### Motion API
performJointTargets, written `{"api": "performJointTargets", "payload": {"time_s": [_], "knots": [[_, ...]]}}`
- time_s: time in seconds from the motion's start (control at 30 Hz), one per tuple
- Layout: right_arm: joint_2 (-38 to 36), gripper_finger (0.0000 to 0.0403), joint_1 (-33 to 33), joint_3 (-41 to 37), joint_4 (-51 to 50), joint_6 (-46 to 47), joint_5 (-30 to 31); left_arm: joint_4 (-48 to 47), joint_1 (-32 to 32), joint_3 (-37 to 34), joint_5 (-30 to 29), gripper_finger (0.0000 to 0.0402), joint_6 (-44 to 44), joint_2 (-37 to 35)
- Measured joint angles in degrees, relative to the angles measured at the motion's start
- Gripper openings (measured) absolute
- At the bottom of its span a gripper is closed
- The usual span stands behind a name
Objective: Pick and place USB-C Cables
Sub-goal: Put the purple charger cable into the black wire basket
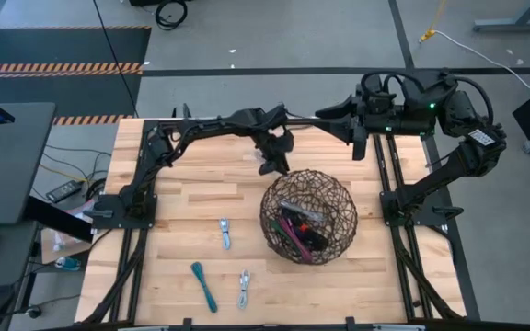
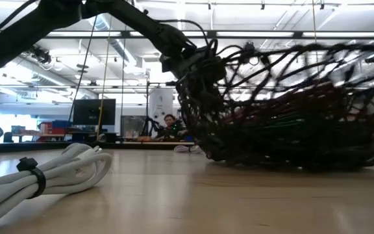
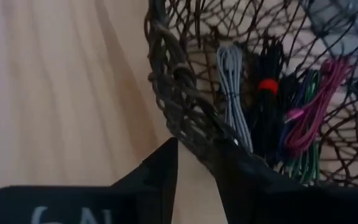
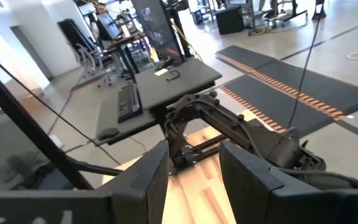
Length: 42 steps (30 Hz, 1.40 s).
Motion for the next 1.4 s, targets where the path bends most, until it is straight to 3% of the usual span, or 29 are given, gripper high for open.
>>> {"api": "performJointTargets", "payload": {"time_s": [0.1, 0.2, 0.37, 0.67, 0.93, 1.17, 1.4], "knots": [[0.00, 0.0149, 0.00, -0.04, 0.11, 1.03, -0.78, -6.07, -0.77, -0.01, -4.02, 0.0106, -0.69, 0.02], [0.00, 0.0149, 0.07, -0.04, 0.10, 1.69, -0.91, -12.97, -0.52, -0.04, -12.84, 0.0105, -0.51, 0.02], [0.00, 0.0148, 0.93, -0.04, 0.05, 1.06, -1.25, -14.61, 1.74, -0.06, -23.10, 0.0105, 2.12, 0.04], [-0.02, 0.0149, 2.01, -0.06, 0.30, 1.01, -0.86, -10.10, 3.98, -0.01, -25.84, 0.0105, 8.26, 1.63], [-0.04, 0.0149, 1.99, -0.07, 0.29, 1.43, -0.77, -11.42, 0.48, -0.01, -34.10, 0.0105, 22.72, 2.41], [-0.04, 0.0149, 1.99, -0.07, 0.23, 1.85, -0.77, -4.34, -0.07, -0.01, -37.02, 0.0105, 23.02, 2.43], [-0.04, 0.0149, 1.99, -0.07, 0.21, 2.10, -0.79, -4.84, -0.14, -0.01, -36.81, 0.0105, 24.35, 2.43]]}}
